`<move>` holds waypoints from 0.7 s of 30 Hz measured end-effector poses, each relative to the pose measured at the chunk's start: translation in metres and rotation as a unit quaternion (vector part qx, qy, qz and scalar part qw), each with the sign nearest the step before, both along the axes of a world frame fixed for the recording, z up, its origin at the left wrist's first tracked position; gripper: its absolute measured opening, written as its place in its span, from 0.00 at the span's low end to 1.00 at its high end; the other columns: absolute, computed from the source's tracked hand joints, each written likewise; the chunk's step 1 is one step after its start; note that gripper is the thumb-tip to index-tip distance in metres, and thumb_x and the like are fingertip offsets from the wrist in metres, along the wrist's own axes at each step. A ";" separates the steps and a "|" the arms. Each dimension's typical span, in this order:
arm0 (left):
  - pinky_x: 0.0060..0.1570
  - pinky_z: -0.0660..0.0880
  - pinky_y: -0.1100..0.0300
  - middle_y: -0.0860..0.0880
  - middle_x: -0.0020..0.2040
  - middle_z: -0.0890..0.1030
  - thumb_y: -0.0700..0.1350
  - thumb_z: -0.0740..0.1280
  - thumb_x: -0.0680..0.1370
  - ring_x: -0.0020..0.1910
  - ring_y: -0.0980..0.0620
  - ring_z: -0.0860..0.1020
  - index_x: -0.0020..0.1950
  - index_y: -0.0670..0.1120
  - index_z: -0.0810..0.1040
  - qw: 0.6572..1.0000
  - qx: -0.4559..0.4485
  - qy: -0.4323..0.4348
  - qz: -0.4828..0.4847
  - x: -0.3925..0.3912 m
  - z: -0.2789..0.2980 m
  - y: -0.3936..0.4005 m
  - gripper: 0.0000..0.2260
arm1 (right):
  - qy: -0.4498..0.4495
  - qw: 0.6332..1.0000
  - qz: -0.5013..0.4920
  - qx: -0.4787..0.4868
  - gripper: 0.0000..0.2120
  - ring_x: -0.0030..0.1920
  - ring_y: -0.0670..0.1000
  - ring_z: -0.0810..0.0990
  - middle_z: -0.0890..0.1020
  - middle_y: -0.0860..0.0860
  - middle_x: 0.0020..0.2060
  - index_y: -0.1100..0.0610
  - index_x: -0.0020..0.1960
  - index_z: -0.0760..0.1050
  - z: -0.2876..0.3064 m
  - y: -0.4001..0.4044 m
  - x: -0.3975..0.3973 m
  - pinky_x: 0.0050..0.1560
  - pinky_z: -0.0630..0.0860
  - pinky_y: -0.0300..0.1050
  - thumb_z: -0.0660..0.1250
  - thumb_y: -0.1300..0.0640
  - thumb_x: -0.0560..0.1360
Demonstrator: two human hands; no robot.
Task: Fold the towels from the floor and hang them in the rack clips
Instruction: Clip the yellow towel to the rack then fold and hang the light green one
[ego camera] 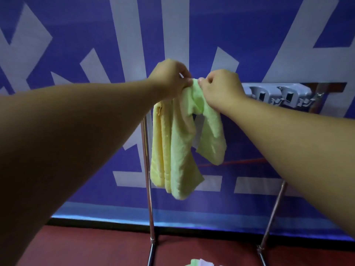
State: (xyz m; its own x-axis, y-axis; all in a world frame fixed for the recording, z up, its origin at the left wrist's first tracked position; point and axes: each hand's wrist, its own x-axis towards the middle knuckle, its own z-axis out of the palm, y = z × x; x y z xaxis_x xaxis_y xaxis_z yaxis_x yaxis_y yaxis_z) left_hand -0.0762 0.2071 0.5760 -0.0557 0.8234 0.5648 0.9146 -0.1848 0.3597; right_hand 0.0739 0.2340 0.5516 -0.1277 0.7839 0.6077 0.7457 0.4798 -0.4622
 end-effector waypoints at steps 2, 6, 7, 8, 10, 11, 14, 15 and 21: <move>0.47 0.80 0.56 0.52 0.48 0.80 0.52 0.70 0.77 0.46 0.52 0.79 0.53 0.54 0.80 1.000 0.006 -0.027 0.011 -0.004 -0.004 0.015 0.06 | -0.018 1.000 -0.016 0.009 0.21 0.45 0.59 0.76 0.77 0.53 0.35 0.54 0.32 0.70 -0.002 0.016 -0.006 0.46 0.76 0.51 0.60 0.42 0.78; 0.42 0.75 0.58 0.52 0.48 0.80 0.50 0.71 0.77 0.46 0.50 0.78 0.52 0.50 0.80 0.999 0.012 0.045 0.007 -0.007 -0.017 0.036 0.07 | -0.083 0.994 -0.055 0.035 0.18 0.54 0.59 0.73 0.76 0.52 0.41 0.54 0.36 0.73 -0.009 0.038 -0.008 0.49 0.72 0.52 0.59 0.43 0.79; 0.43 0.76 0.57 0.51 0.47 0.81 0.49 0.70 0.77 0.46 0.49 0.79 0.51 0.48 0.81 0.997 0.019 0.075 -0.002 -0.007 -0.020 0.039 0.06 | -0.099 0.992 -0.062 0.037 0.18 0.58 0.60 0.72 0.76 0.53 0.46 0.55 0.41 0.77 -0.012 0.042 -0.007 0.53 0.72 0.53 0.59 0.44 0.79; 0.44 0.77 0.56 0.49 0.47 0.82 0.47 0.70 0.77 0.46 0.49 0.79 0.50 0.48 0.82 0.995 0.026 0.093 -0.011 -0.007 -0.023 0.041 0.05 | -0.117 0.990 -0.073 0.034 0.18 0.61 0.60 0.70 0.76 0.54 0.51 0.56 0.46 0.80 -0.016 0.046 -0.006 0.57 0.72 0.55 0.58 0.43 0.79; 0.46 0.79 0.54 0.49 0.47 0.83 0.45 0.69 0.76 0.45 0.48 0.79 0.50 0.49 0.83 0.992 0.035 0.117 -0.023 -0.009 -0.025 0.044 0.04 | -0.151 0.983 -0.093 0.038 0.20 0.63 0.60 0.68 0.74 0.54 0.57 0.56 0.53 0.82 -0.025 0.051 -0.006 0.61 0.70 0.56 0.59 0.42 0.79; 0.46 0.78 0.53 0.49 0.47 0.83 0.44 0.69 0.76 0.46 0.47 0.79 0.50 0.50 0.84 0.989 0.037 0.137 -0.029 -0.010 -0.025 0.045 0.06 | -0.165 0.980 -0.097 0.052 0.20 0.63 0.59 0.67 0.73 0.54 0.57 0.55 0.54 0.82 -0.029 0.052 -0.005 0.61 0.69 0.56 0.59 0.42 0.79; 0.45 0.76 0.53 0.48 0.50 0.79 0.40 0.67 0.76 0.48 0.47 0.76 0.54 0.54 0.84 0.976 0.027 0.211 -0.053 -0.014 -0.028 0.046 0.12 | -0.180 0.976 -0.093 0.085 0.18 0.63 0.57 0.66 0.71 0.51 0.60 0.53 0.53 0.83 -0.041 0.054 -0.004 0.63 0.66 0.55 0.61 0.42 0.79; 0.45 0.76 0.51 0.48 0.52 0.77 0.41 0.67 0.77 0.49 0.47 0.75 0.56 0.55 0.84 0.969 0.025 0.238 -0.067 -0.015 -0.029 0.044 0.13 | -0.181 0.976 -0.092 0.083 0.17 0.64 0.57 0.66 0.71 0.50 0.62 0.52 0.53 0.83 -0.043 0.054 -0.003 0.64 0.65 0.55 0.61 0.43 0.79; 0.48 0.77 0.46 0.49 0.58 0.75 0.40 0.64 0.78 0.58 0.45 0.74 0.66 0.62 0.76 0.939 -0.051 0.338 -0.048 -0.006 -0.021 0.024 0.22 | -0.195 0.976 -0.088 0.044 0.12 0.69 0.59 0.63 0.67 0.52 0.70 0.48 0.52 0.82 -0.040 0.034 0.000 0.65 0.61 0.58 0.62 0.45 0.78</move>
State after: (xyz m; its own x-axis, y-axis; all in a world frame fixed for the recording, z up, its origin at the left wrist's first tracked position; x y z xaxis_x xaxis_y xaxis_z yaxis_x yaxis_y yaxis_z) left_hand -0.0825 0.2306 0.5548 0.3636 0.8581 0.3626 0.9214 -0.2738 -0.2759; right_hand 0.0735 0.2685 0.5113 -0.2303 0.7614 0.6060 0.9314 0.3528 -0.0893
